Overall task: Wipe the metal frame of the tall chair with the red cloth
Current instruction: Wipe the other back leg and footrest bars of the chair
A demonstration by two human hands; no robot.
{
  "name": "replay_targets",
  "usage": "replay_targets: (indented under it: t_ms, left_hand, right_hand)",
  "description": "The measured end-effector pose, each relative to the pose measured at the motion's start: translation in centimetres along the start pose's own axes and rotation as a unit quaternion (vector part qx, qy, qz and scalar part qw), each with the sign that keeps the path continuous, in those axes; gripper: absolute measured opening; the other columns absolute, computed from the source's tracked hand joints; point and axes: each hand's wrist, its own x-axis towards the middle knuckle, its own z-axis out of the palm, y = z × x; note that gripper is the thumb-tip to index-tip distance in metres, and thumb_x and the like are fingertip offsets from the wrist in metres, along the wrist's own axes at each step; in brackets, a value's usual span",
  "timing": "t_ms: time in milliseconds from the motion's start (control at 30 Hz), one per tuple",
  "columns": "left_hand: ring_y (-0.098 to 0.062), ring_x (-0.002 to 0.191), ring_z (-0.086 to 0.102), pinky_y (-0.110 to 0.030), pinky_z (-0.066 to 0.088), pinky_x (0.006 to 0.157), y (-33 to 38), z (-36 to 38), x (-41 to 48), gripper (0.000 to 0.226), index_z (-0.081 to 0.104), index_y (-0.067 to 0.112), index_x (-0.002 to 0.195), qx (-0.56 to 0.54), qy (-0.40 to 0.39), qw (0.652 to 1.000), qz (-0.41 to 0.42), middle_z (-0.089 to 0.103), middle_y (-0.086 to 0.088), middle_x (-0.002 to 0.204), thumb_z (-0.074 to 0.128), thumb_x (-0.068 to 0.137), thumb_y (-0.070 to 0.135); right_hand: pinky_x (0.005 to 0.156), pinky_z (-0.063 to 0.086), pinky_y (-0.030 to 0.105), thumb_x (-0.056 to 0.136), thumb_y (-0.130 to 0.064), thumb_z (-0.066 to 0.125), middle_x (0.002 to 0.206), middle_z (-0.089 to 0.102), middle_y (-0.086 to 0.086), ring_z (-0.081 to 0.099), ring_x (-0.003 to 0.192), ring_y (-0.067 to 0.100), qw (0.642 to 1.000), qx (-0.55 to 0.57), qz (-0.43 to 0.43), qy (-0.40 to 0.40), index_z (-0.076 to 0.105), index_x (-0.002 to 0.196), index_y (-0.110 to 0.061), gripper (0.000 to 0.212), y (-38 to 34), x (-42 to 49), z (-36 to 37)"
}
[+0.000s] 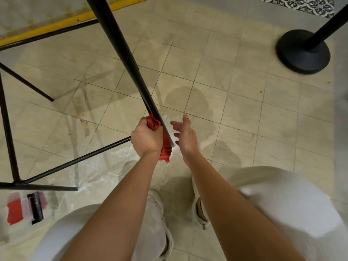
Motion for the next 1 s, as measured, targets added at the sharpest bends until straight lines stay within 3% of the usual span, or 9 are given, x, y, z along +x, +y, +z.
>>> replay_targets:
  t_ms: [100, 200, 367, 500, 600, 767, 833, 933, 1000]
  left_hand:
    - [-0.017, 0.067, 0.052, -0.021, 0.032, 0.051, 0.1, -0.4, 0.6, 0.011, 0.06, 0.015, 0.078, -0.009, -0.018, 0.999, -0.03, 0.061, -0.001, 0.074, 0.064, 0.083, 0.023]
    - [-0.019, 0.067, 0.052, -0.021, 0.03, 0.05, 0.0, -0.9, 1.2, 0.013, 0.062, 0.014, 0.081, 0.002, -0.037, 0.999, -0.028, 0.061, -0.002, 0.075, 0.062, 0.085, 0.025]
    - [-0.022, 0.07, 0.059, -0.025, 0.039, 0.062, -1.3, -1.2, 0.4, 0.018, 0.064, 0.012, 0.087, -0.003, -0.068, 0.996, 0.049, 0.068, -0.004, 0.08, 0.062, 0.087, 0.031]
    - [-0.025, 0.069, 0.062, -0.028, 0.042, 0.06, -2.7, -1.9, 0.0, 0.019, 0.062, 0.014, 0.086, 0.032, -0.095, 0.989, 0.104, 0.068, -0.004, 0.076, 0.058, 0.089, 0.032]
    - [-0.026, 0.066, 0.061, -0.031, 0.047, 0.061, -3.5, -2.8, 0.4, 0.018, 0.063, 0.014, 0.088, 0.072, -0.116, 0.978, 0.159, 0.068, -0.005, 0.074, 0.056, 0.089, 0.031]
    - [-0.031, 0.075, 0.061, -0.035, 0.048, 0.061, -4.4, -4.0, 0.1, 0.019, 0.063, 0.019, 0.106, 0.144, -0.139, 0.96, 0.197, 0.066, -0.009, 0.083, 0.055, 0.09, 0.023]
    - [-0.029, 0.079, 0.06, -0.036, 0.049, 0.064, -4.0, -3.6, -0.3, 0.023, 0.06, 0.023, 0.113, 0.122, -0.125, 0.969, 0.177, 0.062, -0.007, 0.088, 0.05, 0.093, 0.024]
    - [-0.025, 0.087, 0.059, -0.036, 0.049, 0.071, -3.2, -2.8, -0.9, 0.03, 0.051, 0.03, 0.126, 0.093, -0.118, 0.975, 0.161, 0.059, -0.004, 0.099, 0.039, 0.098, 0.028]
    - [-0.025, 0.094, 0.058, -0.033, 0.044, 0.071, -3.2, -2.6, -0.8, 0.033, 0.047, 0.031, 0.131, 0.117, -0.12, 0.972, 0.166, 0.058, -0.005, 0.106, 0.037, 0.1, 0.029]
  right_hand:
    - [0.106, 0.036, 0.047, 0.097, -0.053, 0.016, 0.124, 0.059, 0.005, 0.052, 0.117, 0.023, 1.0, -0.002, -0.003, -0.001, 0.066, 0.11, -0.019, 0.061, -0.2, -0.2, 0.2]
    - [0.106, 0.036, 0.045, 0.098, -0.052, 0.016, 0.124, 0.06, 0.005, 0.053, 0.116, 0.022, 1.0, -0.003, -0.015, -0.009, 0.065, 0.113, -0.017, 0.062, -0.5, -0.5, 0.6]
    - [0.106, 0.036, 0.045, 0.097, -0.053, 0.017, 0.12, 0.063, 0.003, 0.054, 0.115, 0.021, 1.0, -0.002, -0.023, -0.015, 0.066, 0.109, -0.019, 0.06, -0.8, -0.8, 1.4]
    - [0.107, 0.035, 0.044, 0.099, -0.05, 0.016, 0.105, 0.064, -0.006, 0.056, 0.111, 0.017, 0.999, -0.007, -0.027, -0.023, 0.064, 0.085, -0.034, 0.052, -1.2, -1.1, 1.9]
    - [0.107, 0.035, 0.045, 0.098, -0.05, 0.016, 0.101, 0.064, -0.007, 0.056, 0.111, 0.017, 0.999, -0.016, -0.025, -0.024, 0.063, 0.084, -0.035, 0.052, -1.4, -1.4, 2.0]
    - [0.093, 0.04, 0.037, 0.099, -0.049, 0.017, 0.069, 0.064, -0.006, 0.055, 0.081, 0.009, 0.999, -0.01, -0.03, -0.019, 0.07, 0.099, -0.022, 0.06, -0.3, -1.6, 2.5]
    - [0.095, 0.041, 0.037, 0.098, -0.049, 0.019, 0.078, 0.064, -0.005, 0.055, 0.084, 0.01, 0.999, -0.012, -0.031, -0.016, 0.068, 0.096, -0.018, 0.058, 0.0, -1.8, 2.9]
    - [0.098, 0.042, 0.036, 0.098, -0.048, 0.026, 0.099, 0.061, -0.004, 0.057, 0.099, 0.013, 1.0, -0.002, -0.026, 0.011, 0.055, 0.084, -0.028, 0.038, 0.4, -2.3, 3.2]
    - [0.092, 0.042, 0.034, 0.098, -0.047, 0.026, 0.096, 0.06, -0.002, 0.056, 0.093, 0.013, 0.999, -0.013, -0.037, 0.021, 0.052, 0.085, -0.027, 0.035, 0.2, -2.5, 3.0]
